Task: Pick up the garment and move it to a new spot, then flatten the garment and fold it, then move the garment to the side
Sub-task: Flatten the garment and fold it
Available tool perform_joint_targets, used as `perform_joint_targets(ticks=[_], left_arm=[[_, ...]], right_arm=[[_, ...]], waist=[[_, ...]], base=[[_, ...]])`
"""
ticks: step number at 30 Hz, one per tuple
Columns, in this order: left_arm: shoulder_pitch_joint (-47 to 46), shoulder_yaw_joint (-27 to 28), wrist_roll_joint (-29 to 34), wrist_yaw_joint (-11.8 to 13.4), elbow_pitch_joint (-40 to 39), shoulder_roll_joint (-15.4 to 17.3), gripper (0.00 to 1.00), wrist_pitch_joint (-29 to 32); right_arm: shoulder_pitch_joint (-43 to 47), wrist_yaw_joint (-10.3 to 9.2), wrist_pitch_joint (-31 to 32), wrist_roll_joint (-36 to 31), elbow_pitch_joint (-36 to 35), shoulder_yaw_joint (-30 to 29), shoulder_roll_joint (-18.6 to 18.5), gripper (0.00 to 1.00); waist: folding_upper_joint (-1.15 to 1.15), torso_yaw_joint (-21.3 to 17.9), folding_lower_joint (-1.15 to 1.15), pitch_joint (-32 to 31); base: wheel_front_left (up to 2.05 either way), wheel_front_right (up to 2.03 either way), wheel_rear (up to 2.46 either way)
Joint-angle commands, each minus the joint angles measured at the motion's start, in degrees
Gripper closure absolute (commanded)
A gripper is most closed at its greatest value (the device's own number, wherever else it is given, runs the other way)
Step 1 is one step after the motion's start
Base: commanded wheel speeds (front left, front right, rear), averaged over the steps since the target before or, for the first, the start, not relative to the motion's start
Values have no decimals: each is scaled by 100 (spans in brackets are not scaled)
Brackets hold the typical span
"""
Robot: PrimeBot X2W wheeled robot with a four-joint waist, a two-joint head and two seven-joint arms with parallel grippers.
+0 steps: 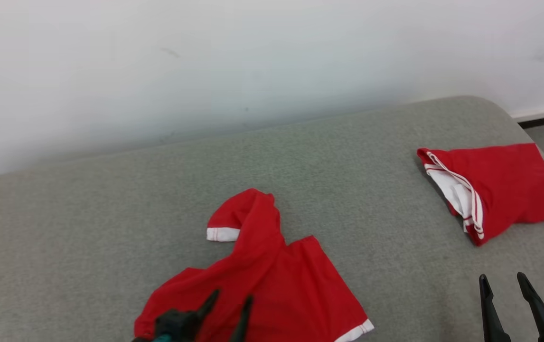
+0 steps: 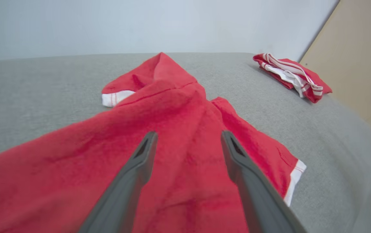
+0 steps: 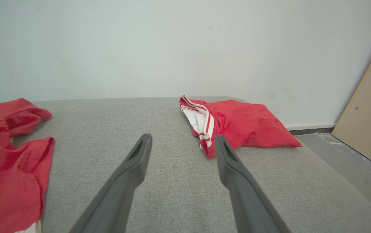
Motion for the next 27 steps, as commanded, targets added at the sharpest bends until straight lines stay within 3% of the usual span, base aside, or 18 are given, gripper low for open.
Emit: perform_joint_targets(ticks=[1,6,11,18,27], left_arm=[[154,130,27,84,-80,82,0,-18],[700,830,230,328,-472,241,0,-16],[1281,1574,583,261,-769,171,0,-17],[2104,2560,1105,-145,-749,-105,0,-14],[2296,3119,1632,-865,-611,-580,0,-15]], right_arm=[[62,-17,6,-53,-53,-12,-30,0],[91,-17,6,-31,-136,33,-61,0],[120,-17,6,-61,-76,189,-62,0],[145,-17,6,-60,64,291,-29,0],[201,-17,6,-35,177,352,-50,0]], waist=[[0,140,0,-107],[0,418,0,-240],[0,660,0,-338],[0,835,0,-430],[0,982,0,-496]], base=[[0,0,0],[0,0,0],[0,0,0],[0,0,0],[0,0,0]])
